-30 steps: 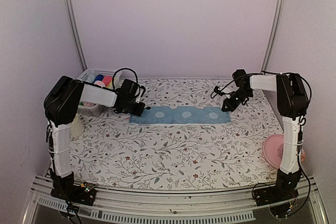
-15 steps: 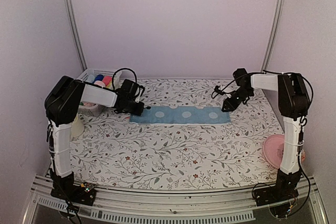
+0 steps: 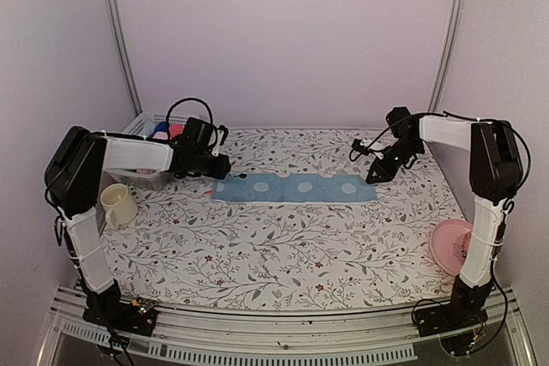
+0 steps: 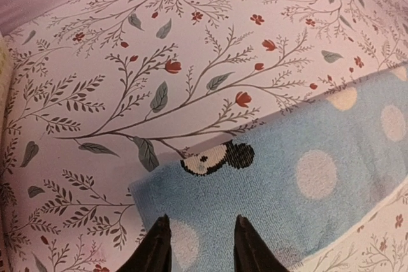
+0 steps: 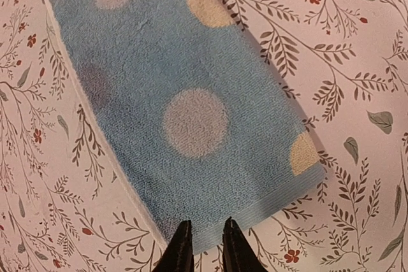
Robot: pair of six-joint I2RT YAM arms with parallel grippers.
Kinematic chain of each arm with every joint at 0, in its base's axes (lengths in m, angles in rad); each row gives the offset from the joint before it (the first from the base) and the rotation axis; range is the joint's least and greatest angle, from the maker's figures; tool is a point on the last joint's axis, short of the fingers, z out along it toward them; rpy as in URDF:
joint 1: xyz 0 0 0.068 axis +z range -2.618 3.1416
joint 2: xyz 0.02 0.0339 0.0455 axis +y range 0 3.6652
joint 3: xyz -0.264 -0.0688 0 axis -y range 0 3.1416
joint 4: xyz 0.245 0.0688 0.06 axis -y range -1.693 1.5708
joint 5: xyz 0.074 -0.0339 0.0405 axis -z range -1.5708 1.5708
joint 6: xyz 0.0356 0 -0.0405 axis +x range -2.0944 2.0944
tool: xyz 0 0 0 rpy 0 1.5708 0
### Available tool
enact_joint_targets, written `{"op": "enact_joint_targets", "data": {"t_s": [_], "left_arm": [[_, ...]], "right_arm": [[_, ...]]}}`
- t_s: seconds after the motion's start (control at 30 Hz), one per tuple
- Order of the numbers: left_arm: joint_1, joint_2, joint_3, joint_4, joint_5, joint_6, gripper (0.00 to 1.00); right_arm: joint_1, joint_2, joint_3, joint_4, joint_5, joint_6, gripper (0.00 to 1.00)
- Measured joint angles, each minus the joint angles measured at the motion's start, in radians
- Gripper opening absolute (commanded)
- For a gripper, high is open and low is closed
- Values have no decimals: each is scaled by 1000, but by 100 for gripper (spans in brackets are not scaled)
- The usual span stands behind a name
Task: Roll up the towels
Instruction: Smooth out the towel at the center of the board.
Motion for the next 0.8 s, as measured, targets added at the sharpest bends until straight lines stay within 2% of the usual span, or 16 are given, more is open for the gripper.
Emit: {"op": "enact_joint_targets", "data": {"t_s": [0.1, 0.2, 0.33, 0.67, 0.8], "left_arm": [[-5, -20, -36, 3, 18, -14, 17], [-11, -20, -80, 4, 33, -24, 12], [-15, -9, -126, 0, 43, -36, 11], [-15, 27, -129, 7, 62, -58, 10], [-16, 28, -129, 11, 63, -63, 13]], "right_arm": [[3, 3, -14, -21, -1, 6, 13], [4, 13, -19, -29, -2, 10, 11], [5, 37, -37, -44, -3, 10, 10], [5, 90, -58, -53, 32, 14, 9], [6, 90, -58, -52, 34, 19, 18]]}}
